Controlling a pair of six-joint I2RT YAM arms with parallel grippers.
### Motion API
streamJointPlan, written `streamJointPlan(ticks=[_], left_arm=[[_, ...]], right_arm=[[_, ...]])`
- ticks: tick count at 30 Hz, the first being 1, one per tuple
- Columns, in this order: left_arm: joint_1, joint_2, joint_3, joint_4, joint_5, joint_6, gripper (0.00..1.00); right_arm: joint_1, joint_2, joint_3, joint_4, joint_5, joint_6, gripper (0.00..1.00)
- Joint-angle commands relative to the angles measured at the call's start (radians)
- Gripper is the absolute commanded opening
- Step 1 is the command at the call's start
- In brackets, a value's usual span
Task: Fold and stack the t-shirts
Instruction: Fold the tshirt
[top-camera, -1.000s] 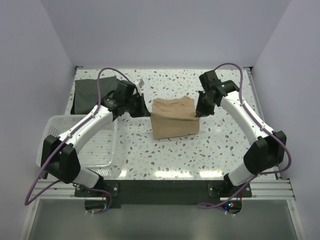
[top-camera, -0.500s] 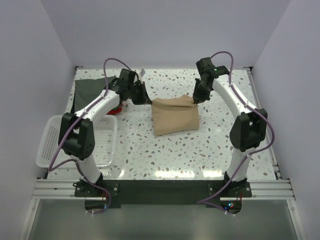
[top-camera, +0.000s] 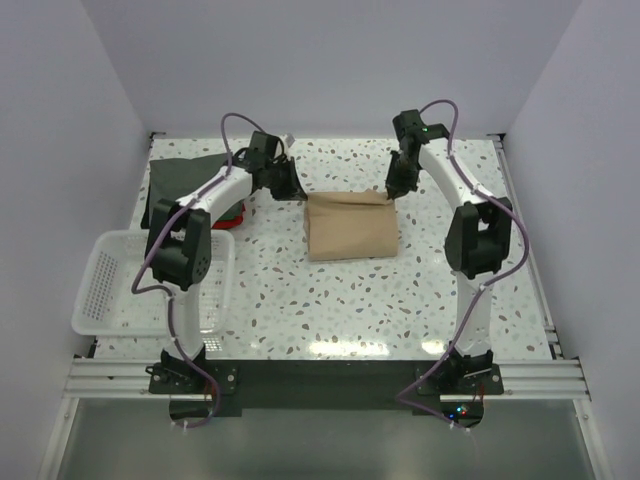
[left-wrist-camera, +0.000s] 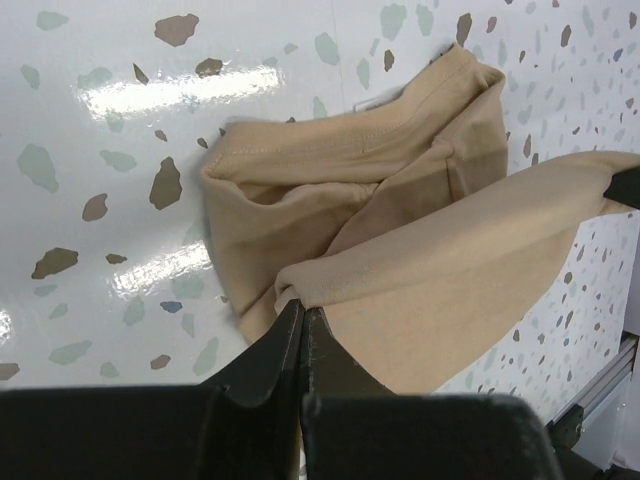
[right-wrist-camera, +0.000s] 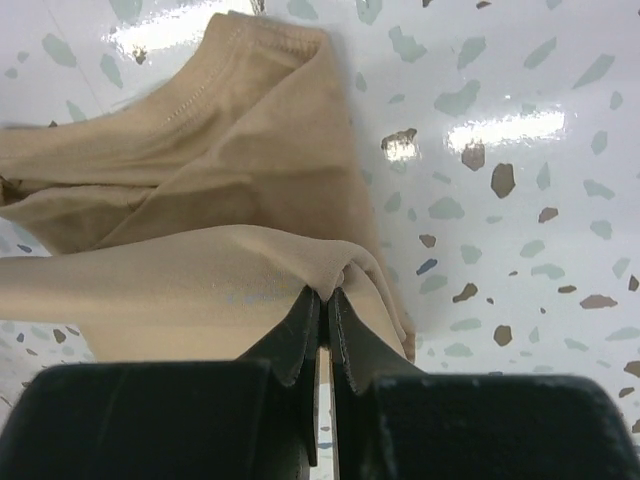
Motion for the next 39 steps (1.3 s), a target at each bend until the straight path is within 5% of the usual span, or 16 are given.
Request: streamJointPlan(ticks=[1,15,16,17,19,21,27,39], left_arm=[[0.022,0.011,0.058,0.019,-0.028,0.023,0.0],[0.028,0.046,0.059,0.029,-0.047,-0.016,0.04],[0.031,0.054,0.075,0.025,-0.053,-0.016,0.12],[0.033,0.059,0.084,0.022,-0.06,-0.016,0.33],[0.034,0.043,0.105,0.02,-0.091,-0.013,0.52],[0.036,0.029,0.113,0.023,-0.109,-0.006,0.59],[0.034,-0.038,0.015,0.074,-0.068,0.01,0.63],[0.036,-0.239,-0.494,0.443,0.137,-0.066,0.66]], right_arm=[[-0.019,0.037,0.082,-0.001,-0.005,-0.029,0.0],[-0.034,0.154,0.152,-0.008,-0.026,-0.048,0.02],[-0.034,0.155,0.158,-0.007,-0.026,-0.049,0.24],[-0.034,0.155,0.172,-0.007,-0.046,-0.052,0.37],[-0.033,0.152,0.191,-0.007,-0.051,-0.06,0.63],[-0.034,0.143,0.217,-0.005,-0.045,-0.072,0.74],[-0.03,0.028,0.153,0.061,-0.055,-0.101,0.76],[0.128,-0.17,-0.266,0.232,-0.173,-0.077,0.74]])
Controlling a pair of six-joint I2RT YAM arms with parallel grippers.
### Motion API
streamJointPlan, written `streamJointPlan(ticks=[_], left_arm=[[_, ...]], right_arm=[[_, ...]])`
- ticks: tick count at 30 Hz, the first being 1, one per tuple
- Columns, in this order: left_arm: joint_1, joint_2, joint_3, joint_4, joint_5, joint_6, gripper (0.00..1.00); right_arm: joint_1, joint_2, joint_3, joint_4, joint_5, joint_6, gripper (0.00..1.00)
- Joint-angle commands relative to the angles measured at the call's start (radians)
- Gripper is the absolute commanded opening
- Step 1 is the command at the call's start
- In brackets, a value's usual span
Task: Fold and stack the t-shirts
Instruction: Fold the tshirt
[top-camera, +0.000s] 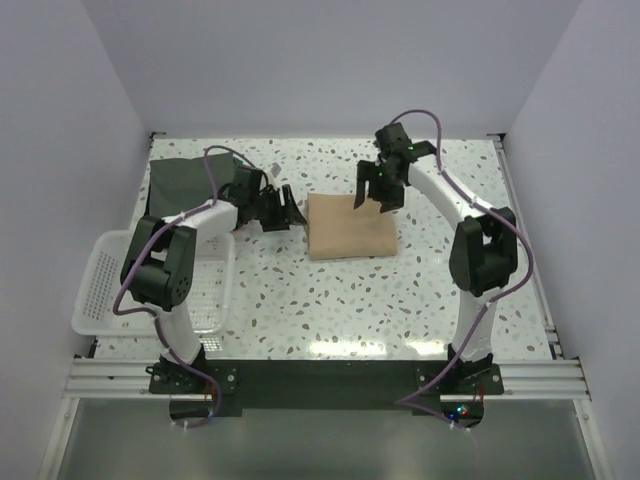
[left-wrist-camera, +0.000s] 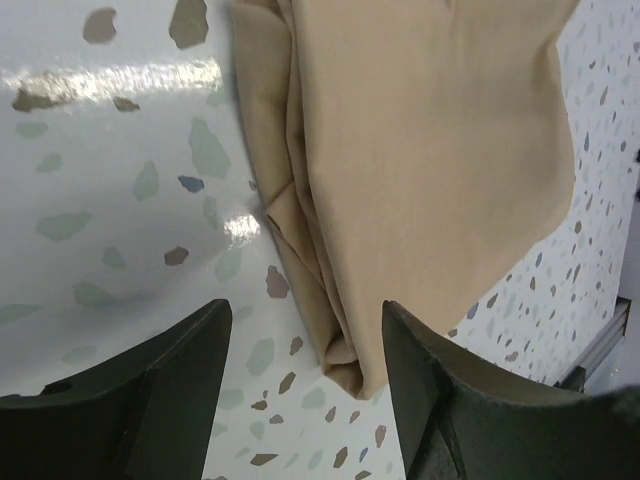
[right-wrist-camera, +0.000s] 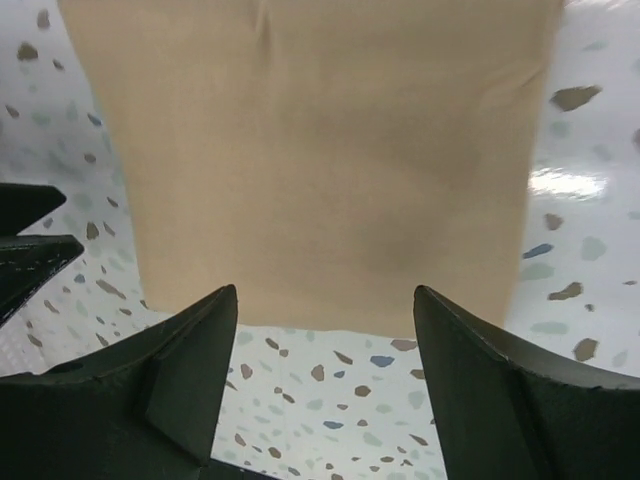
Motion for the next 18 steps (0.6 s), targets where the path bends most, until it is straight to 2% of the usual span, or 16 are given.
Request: streamJointPlan(ticks=[1,4,9,18], left_arm=[[0.007,-0.06,-0.102,0.22,0.11,-0.047,0.67],[0.005,-0.058,-0.153,0.286,0.143,-0.068,0.67],[0.005,-0.029,-0.192,0.372,0.175,-0.107,0.68],[0.005,0.026,-0.188,0.38,0.126,-0.131,0.7]], right_arm=[[0.062,-0.032,-0.107,0.077,-0.056,0.017,0.74],[0.085,-0.018,-0.187,0.107,-0.075,0.042,0.73],[0.096,0.043,-0.208,0.113,-0.064,0.037,0.73],[0.114,0.123,-0.237,0.13,-0.07,0.042,0.73]])
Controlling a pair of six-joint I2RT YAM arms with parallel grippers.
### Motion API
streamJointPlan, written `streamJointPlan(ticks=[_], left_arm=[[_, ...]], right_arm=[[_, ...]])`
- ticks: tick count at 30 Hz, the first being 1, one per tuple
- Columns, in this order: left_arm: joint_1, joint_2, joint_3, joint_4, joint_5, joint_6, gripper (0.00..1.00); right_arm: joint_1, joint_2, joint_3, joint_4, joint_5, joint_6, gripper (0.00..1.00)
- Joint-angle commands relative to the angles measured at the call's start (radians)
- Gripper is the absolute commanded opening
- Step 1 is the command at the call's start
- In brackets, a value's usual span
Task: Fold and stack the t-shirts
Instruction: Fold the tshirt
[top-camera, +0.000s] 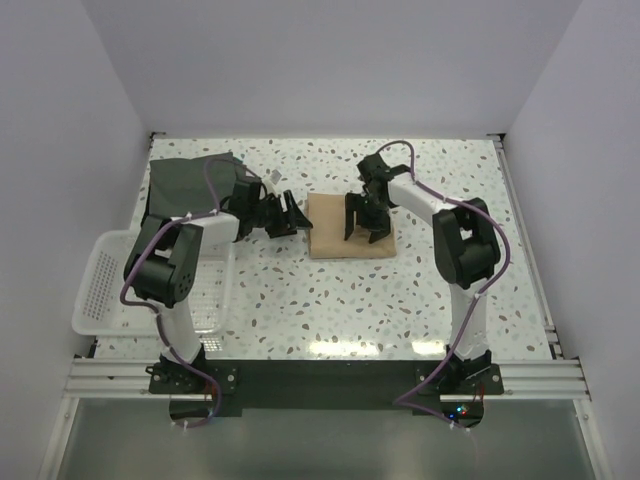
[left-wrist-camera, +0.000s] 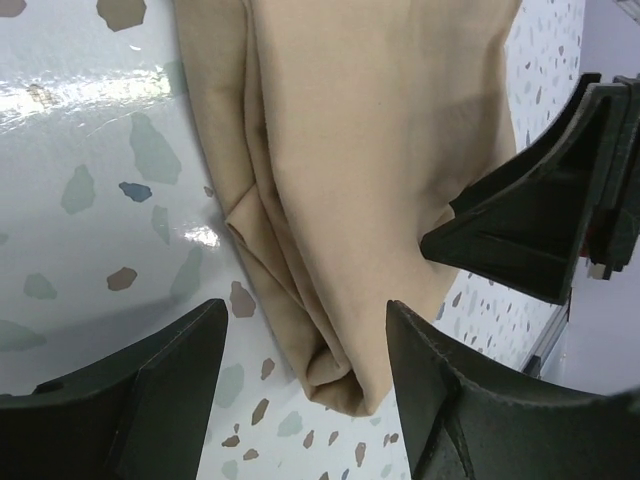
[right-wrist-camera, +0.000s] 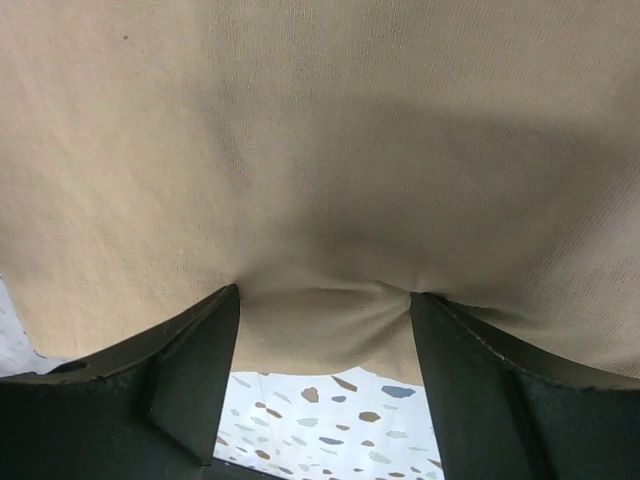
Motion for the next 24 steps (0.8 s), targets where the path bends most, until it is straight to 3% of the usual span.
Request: streamJointPlan(ticks=[1,13,24], left_arm=[[0.004,0.028,0.007,0.049,-0.02,-0.019,0.7],[-0.01,0.116,-0.01,0.103,-0.09,-0.099,0.72],[-0.118,0.214,0.051,-0.032,-0.196,-0.105,0.68]], right_arm=[[0.014,0.022,-0.026,0.025,-0.011,0.008,0.73],[0.033,0.016,-0.033,0.015,0.0,0.001,0.73],[0.035,-0.012,-0.056,0.028,-0.011,-0.001,0.73]])
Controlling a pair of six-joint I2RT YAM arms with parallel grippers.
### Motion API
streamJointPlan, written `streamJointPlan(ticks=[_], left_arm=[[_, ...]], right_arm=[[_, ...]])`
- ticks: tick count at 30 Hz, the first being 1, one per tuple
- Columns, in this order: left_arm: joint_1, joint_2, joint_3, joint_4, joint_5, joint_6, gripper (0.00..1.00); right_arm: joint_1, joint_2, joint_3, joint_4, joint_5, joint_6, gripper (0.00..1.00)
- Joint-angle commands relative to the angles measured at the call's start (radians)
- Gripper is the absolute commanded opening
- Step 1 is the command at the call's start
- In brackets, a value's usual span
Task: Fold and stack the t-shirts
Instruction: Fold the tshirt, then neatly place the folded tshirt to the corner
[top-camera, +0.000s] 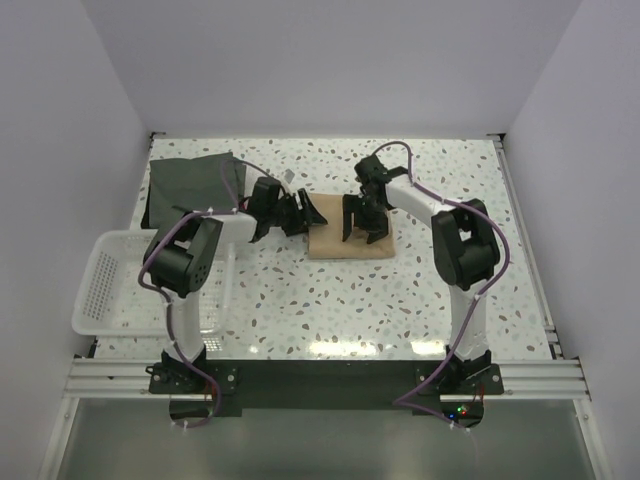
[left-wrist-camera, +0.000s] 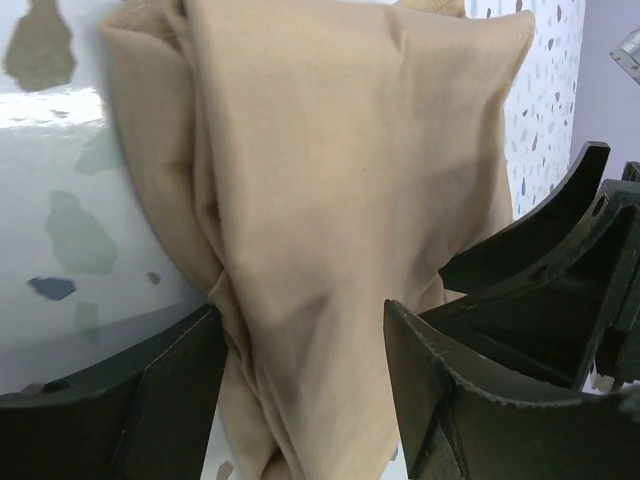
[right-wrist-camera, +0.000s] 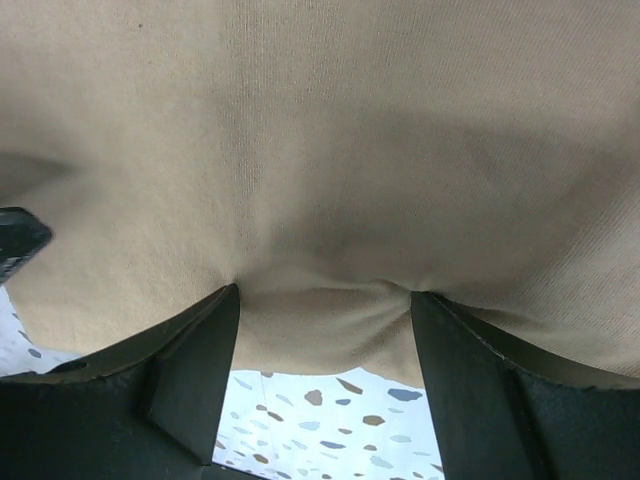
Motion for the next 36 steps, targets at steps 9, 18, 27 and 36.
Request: streamJointPlan(ticks=[9,18,27,36], left_arm=[[-0.108,0.135,0.109,-0.229,-0.136,0.022,0.49],[-0.122,0.11,0.223,-0.429,-0.32,0.155,0.0],[-0.134,0.076,0.442,-0.699,-0.566,0.392,0.0],[-0.185,0.155,0.551,-0.864,-0.708,0.504,0.0]], right_arm=[[0.019,-0.025,-0.068,0.025,-0.039,-0.002,0.73],[0.017,-0.067,-0.063,0.011,-0.039,-0.018,0.74],[0.019,-0.129,-0.077,-0.03,0.004,-0.048,0.75],[0.017,-0.154,-0.101,-0.036,0.004,-0.061,0.75]])
